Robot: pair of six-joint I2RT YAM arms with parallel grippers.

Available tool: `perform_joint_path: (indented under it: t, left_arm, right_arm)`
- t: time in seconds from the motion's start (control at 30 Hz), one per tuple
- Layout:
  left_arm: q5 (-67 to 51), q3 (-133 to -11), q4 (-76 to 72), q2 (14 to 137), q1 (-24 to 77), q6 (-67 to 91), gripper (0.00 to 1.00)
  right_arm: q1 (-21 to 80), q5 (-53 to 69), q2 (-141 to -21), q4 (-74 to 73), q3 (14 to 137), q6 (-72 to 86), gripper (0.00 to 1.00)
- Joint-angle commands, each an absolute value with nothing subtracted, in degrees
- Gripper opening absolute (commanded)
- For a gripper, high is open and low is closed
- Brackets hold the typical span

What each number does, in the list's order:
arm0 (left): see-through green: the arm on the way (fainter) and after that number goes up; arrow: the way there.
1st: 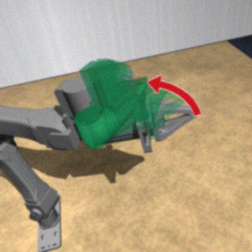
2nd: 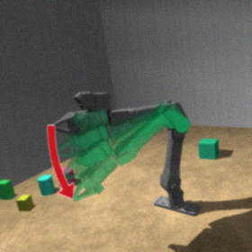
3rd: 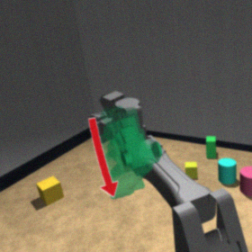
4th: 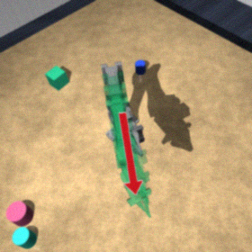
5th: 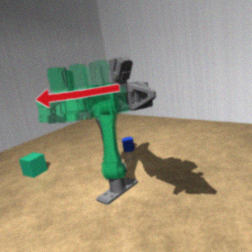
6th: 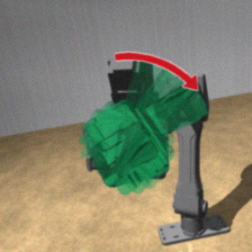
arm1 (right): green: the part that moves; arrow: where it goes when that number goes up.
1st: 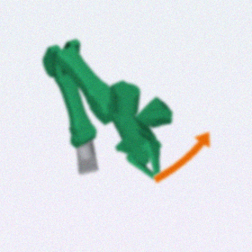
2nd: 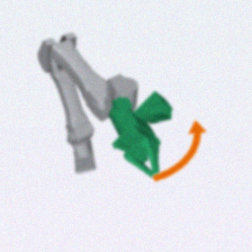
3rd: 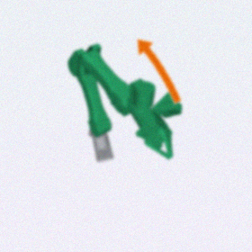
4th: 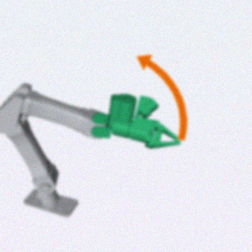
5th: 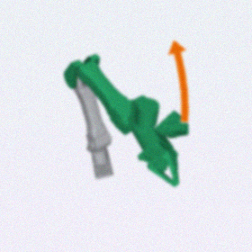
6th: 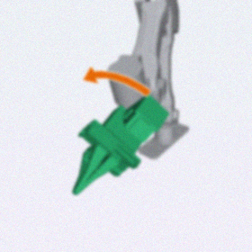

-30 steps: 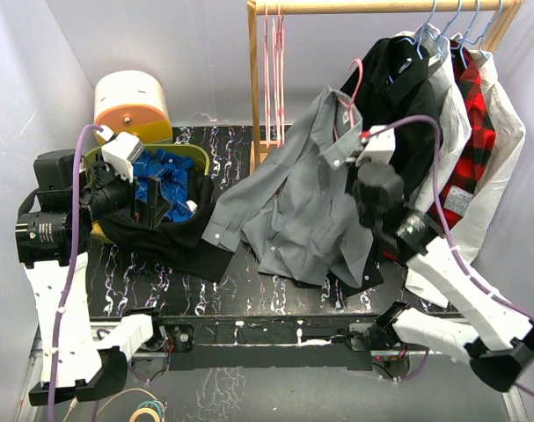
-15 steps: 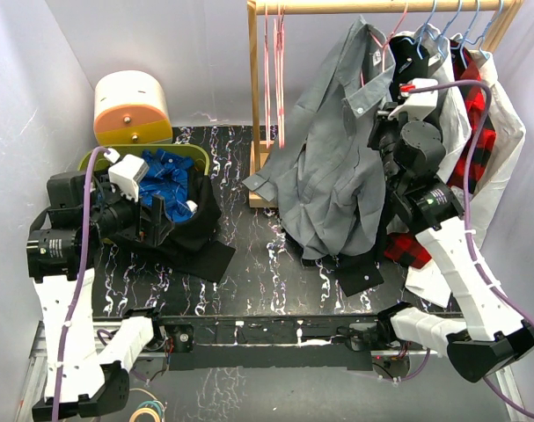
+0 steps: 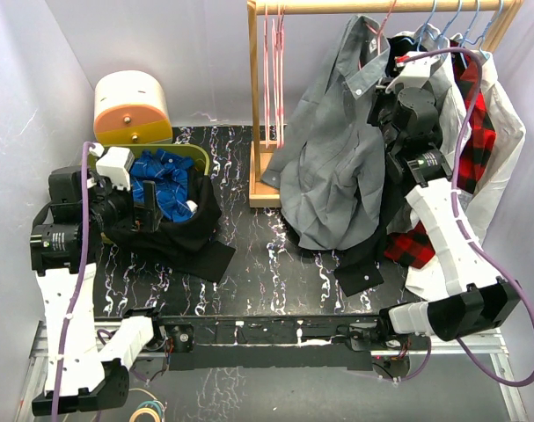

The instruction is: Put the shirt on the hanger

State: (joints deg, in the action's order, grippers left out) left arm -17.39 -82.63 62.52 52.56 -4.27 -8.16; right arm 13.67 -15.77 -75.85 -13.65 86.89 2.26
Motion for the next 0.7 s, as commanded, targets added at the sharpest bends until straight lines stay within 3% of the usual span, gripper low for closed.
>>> perform_joint_path:
  t: [0.0, 0.4, 0.47, 0.5, 0.53, 0.57, 0.67]
  left_arm:
    - [-8.7, -83.9, 59.9, 51.5, -4.2, -5.1, 0.97]
    - [-5.0, -85.1, 59.0, 52.0, -4.4, -6.2, 0.97]
    - [-5.3, -85.5, 59.0, 52.0, -4.4, -6.3, 0.97]
    - [-5.4, -85.7, 59.0, 52.1, -4.4, -6.2, 0.97]
    - [-5.3, -85.9, 59.1, 52.1, -4.5, -6.1, 0.97]
    - [-5.1, -86.0, 59.2, 52.0, -4.4, -6.0, 0.97]
    - [-4.6, -86.4, 59.5, 51.9, -4.6, -5.5, 0.97]
  right_arm:
    - [12.6, -11.5, -74.3, -6.8, 86.8, 5.5, 0.08]
    - [10.4, -10.7, -68.7, -6.6, 77.7, 7.1, 0.11]
    - [9.8, -10.1, -67.9, -7.1, 77.4, 7.7, 0.29]
    - [9.7, -10.1, -67.1, -7.3, 77.3, 8.0, 0.61]
    - [9.7, -10.3, -66.4, -7.3, 77.1, 8.4, 0.85]
    - [9.6, -10.6, -65.4, -7.4, 76.8, 8.8, 0.97]
    - [9.7, -10.2, -61.3, -7.6, 75.2, 10.7, 0.98]
